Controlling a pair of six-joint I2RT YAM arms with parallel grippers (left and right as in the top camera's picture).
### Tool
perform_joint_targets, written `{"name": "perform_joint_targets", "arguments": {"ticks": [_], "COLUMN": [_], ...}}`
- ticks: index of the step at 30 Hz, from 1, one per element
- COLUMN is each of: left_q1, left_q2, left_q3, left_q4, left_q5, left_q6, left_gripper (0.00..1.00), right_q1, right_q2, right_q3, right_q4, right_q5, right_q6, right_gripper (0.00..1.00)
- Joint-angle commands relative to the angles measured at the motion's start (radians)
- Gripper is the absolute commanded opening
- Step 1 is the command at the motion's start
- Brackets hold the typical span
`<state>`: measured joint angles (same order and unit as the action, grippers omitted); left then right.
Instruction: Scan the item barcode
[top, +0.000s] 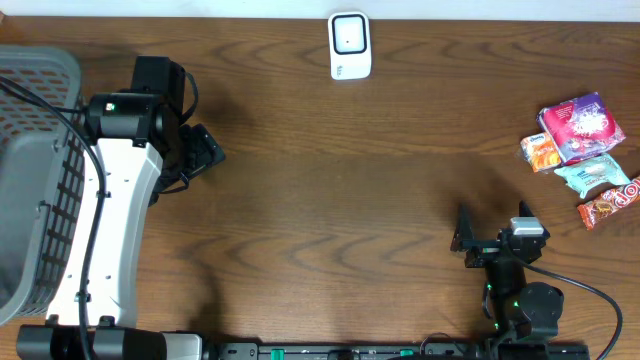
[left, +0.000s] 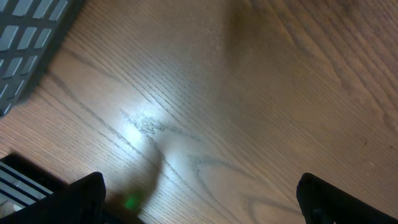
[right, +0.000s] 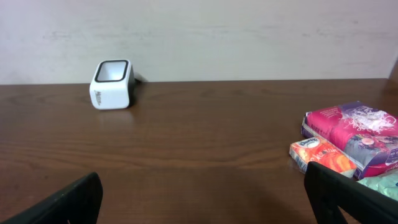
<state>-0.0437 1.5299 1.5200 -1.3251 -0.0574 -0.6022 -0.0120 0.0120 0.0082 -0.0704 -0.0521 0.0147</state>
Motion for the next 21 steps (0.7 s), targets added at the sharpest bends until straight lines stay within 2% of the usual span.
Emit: {"name": "perform_joint_targets", "arguments": {"ticks": [1, 16, 21], "left_q1": [0.002, 0.003, -0.014], "left_q2": [0.0, -0.028, -0.148], "left_q3": [0.0, -0.002, -0.106], "left_q4": [-0.002, -0.003, 0.12], "left_q5": [-0.006, -0.032, -0.03], "left_q6": [0.002, 0.003, 0.022], "left_gripper": [0.98, 0.98, 0.98], "right_q1": [-0.007, -0.007, -0.007], "right_q2": [-0.007, -0.007, -0.007], "right_q3": [-0.003, -0.003, -0.003], "right_q4": [-0.002, -0.002, -0.002], "right_q5": [0.005, 0.005, 0.005], "right_q6": [0.014, 0.014, 0.014], "right_gripper": [0.99, 0.99, 0.99]}}
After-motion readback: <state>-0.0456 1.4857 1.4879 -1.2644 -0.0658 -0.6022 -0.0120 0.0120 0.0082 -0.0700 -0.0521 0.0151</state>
